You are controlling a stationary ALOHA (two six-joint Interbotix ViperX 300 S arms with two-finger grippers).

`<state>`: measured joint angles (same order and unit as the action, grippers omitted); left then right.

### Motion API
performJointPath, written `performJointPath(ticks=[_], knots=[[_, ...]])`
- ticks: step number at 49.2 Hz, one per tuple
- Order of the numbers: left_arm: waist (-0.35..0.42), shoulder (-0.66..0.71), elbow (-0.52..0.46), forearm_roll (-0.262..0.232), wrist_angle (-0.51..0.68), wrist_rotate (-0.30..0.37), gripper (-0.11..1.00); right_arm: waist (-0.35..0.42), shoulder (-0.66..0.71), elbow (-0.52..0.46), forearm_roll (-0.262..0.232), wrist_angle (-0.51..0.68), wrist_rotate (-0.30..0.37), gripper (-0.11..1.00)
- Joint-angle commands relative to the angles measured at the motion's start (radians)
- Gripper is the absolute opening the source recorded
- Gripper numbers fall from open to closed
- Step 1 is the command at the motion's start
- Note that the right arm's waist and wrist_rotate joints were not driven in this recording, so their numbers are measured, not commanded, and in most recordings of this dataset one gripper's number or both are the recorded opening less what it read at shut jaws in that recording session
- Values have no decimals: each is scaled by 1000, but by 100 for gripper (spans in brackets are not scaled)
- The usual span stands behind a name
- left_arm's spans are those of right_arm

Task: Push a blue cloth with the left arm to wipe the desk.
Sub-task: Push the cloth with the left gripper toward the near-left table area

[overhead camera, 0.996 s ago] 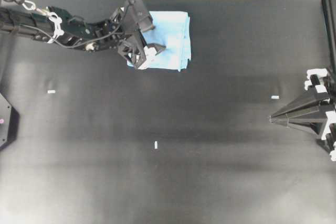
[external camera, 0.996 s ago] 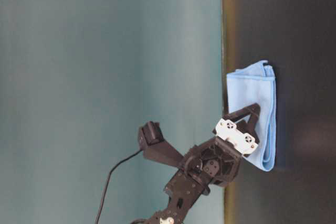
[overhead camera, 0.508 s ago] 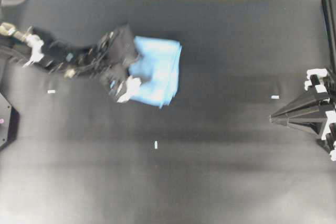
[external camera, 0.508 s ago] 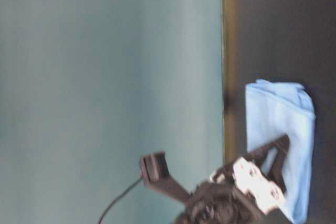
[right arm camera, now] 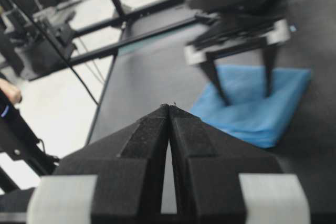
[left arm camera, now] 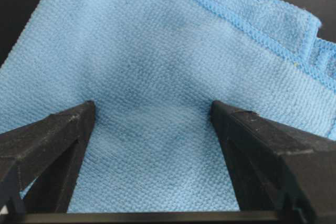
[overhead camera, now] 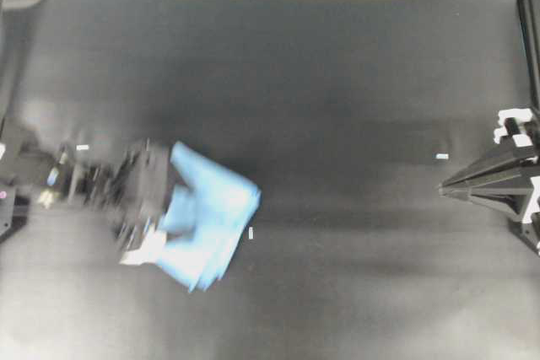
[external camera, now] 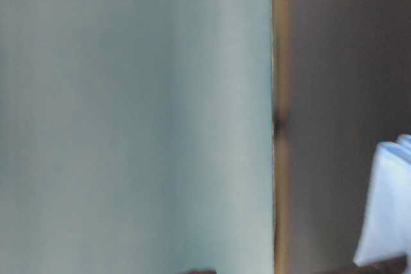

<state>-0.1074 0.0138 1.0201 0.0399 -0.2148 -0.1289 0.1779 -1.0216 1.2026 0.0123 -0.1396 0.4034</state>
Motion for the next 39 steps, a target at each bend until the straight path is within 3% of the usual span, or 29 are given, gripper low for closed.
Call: performJointPath(ticks=[1,12,30,39], knots=[[-89,-23,12,5,12,-38,87,0,-17,-8,2,5,0,0],[-241,-40,37,3,83,-150,87,0,-38,-5,2,6,0,0],[-252,-51,18,3,87,-167,87,0,-37,-5,2,6,0,0],[-253,-138,-29,3,97,-155,87,0,-38,-3,2,9,0,0]])
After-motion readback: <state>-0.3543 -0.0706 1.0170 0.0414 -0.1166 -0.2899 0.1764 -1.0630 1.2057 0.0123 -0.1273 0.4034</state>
